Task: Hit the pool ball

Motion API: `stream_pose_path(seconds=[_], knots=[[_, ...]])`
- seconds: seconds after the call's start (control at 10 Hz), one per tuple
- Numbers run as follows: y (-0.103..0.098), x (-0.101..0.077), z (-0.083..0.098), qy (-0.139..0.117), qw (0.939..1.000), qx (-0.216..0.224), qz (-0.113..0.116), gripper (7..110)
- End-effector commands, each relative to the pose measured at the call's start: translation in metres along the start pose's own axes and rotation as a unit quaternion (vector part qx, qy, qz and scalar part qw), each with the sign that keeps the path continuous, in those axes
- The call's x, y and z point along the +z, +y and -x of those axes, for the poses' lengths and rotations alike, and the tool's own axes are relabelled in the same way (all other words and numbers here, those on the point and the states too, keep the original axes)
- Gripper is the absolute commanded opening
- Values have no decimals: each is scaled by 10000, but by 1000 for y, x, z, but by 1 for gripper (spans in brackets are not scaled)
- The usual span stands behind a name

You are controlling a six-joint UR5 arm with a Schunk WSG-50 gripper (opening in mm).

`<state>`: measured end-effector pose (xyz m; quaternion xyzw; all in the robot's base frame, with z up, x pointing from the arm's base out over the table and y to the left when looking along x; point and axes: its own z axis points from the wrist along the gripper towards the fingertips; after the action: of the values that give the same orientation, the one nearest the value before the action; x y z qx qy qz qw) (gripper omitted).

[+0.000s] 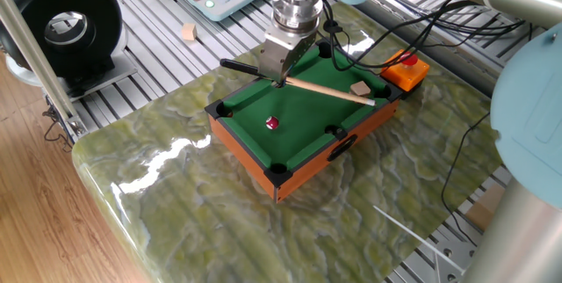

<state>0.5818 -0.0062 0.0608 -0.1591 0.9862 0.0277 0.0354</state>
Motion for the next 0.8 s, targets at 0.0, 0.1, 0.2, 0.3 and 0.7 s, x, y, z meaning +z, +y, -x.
stream_pose_path(seconds=[0.0, 0.1, 0.2, 0.3, 0.7], knots=[[4, -1, 0, -2, 9999, 135, 74, 22], [3, -1, -2, 53, 9998, 195, 51, 22], [1, -1, -4, 91, 9997, 230, 6, 7], [-1, -1, -5, 109, 9997, 236, -28, 7], [3, -1, -4, 83, 9996, 284, 3, 7]])
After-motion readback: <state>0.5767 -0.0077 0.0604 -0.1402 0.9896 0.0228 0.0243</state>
